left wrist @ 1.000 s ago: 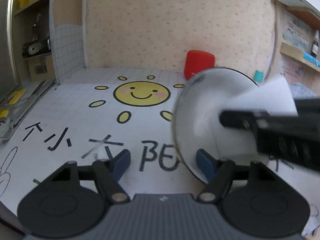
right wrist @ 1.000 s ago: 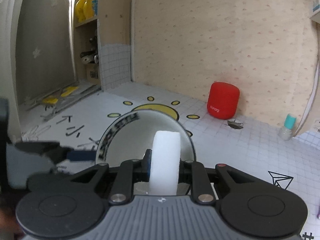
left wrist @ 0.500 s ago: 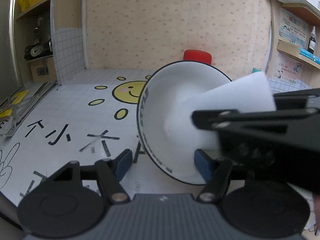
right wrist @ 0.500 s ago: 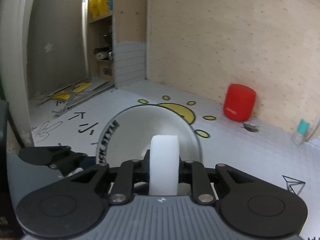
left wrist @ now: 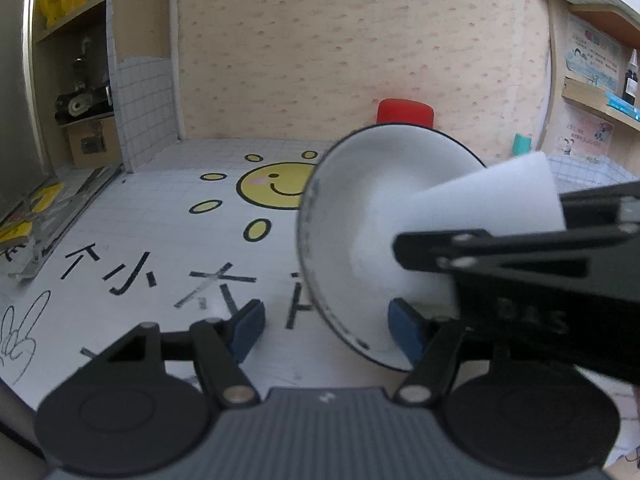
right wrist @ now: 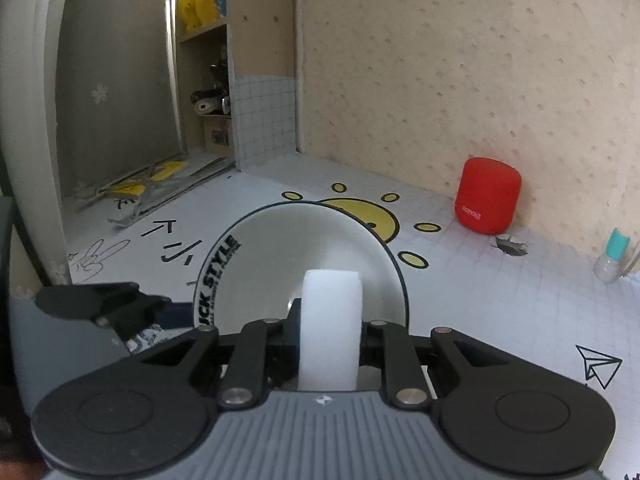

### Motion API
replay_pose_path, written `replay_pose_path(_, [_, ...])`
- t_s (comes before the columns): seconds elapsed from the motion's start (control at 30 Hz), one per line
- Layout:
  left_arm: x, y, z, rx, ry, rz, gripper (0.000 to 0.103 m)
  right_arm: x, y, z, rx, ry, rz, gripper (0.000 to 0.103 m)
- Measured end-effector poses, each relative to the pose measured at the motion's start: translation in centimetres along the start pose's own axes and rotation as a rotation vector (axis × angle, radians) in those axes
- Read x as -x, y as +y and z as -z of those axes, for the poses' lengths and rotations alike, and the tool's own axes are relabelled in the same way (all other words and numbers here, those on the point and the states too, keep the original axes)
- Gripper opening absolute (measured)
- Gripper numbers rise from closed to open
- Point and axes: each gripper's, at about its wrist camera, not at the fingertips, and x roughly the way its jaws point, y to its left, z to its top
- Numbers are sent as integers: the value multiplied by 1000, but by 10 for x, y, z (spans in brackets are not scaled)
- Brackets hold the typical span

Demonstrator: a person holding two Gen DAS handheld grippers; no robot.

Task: Clean bowl
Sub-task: 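Wipe the bowl interior near the rim with the right gripper's sponge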

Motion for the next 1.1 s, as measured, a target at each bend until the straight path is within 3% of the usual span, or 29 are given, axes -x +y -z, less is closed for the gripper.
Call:
replay_pose_path(0.17, [3, 5, -1, -19, -27, -27, 67, 2, 0, 2, 11, 0, 6, 18])
replay_pose_path(0.3, [0, 10, -2, 25, 7, 16, 67, 3, -1, 3, 3, -13, 19, 18])
replay_pose_path(0.47, [1, 3, 1, 4, 7, 9, 67, 2, 1, -11, -7, -51, 28, 18])
replay_pose_path(0.63, [1, 3, 1, 1, 5, 8, 67, -3, 16, -14, 31, -35, -43, 18])
replay_pose_path(0.93, [-1, 3, 2, 5, 4, 7, 67, 4, 3, -6, 4, -35, 19, 18])
replay_pose_path(1.1, [3, 2, 4, 8, 3, 14, 67, -5, 14, -15, 38, -35, -8, 18])
